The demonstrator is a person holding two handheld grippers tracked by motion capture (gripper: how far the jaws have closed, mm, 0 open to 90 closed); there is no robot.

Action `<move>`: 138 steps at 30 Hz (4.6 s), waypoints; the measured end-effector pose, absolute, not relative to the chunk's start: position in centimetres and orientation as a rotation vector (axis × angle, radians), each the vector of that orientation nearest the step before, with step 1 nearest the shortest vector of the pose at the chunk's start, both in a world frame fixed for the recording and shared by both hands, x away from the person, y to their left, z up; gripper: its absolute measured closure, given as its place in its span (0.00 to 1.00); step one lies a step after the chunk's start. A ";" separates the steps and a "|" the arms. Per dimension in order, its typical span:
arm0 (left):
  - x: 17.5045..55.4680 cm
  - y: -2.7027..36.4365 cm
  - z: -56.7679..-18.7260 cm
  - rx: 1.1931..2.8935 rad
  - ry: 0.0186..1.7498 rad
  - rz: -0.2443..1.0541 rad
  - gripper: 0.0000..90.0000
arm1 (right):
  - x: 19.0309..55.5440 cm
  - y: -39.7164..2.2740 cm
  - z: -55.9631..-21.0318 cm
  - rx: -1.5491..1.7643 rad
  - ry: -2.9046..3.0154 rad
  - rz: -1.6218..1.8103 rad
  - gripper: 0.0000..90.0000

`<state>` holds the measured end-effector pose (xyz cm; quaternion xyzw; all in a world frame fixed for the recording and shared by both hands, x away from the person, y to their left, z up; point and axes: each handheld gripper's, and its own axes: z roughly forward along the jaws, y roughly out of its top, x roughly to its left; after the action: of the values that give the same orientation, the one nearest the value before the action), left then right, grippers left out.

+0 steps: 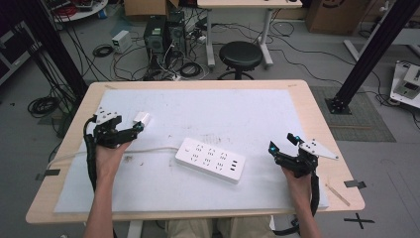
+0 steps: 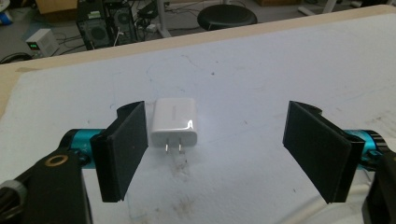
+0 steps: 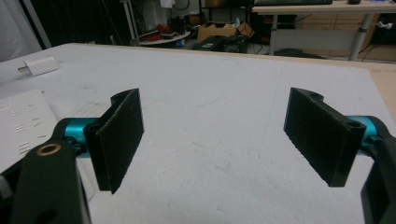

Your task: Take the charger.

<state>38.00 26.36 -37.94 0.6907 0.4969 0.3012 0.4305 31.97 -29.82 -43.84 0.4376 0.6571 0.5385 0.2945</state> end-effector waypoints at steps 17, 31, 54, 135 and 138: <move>45.3 25.9 -39.5 1.945 1.332 0.649 0.25 | 32.0 -29.8 -43.8 1.176 1.750 1.435 0.23; 47.3 26.3 -42.1 1.999 1.398 0.582 0.25 | 32.0 -29.6 -43.8 1.169 1.762 1.414 0.23; 48.2 26.1 -43.9 2.006 1.434 0.537 0.31 | 32.1 -29.4 -43.8 1.170 1.772 1.397 0.23; 40.9 22.8 -37.3 2.045 1.178 0.590 0.47 | 32.4 -29.0 -43.8 1.175 1.801 1.352 0.23; 40.1 22.3 -37.1 2.040 1.152 0.594 0.47 | 32.3 -28.5 -43.8 1.145 1.837 1.332 0.23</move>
<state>40.13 22.30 -37.10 0.7893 0.4458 0.2299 0.3543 32.29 -28.52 -43.78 0.4305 0.6905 0.5006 0.2955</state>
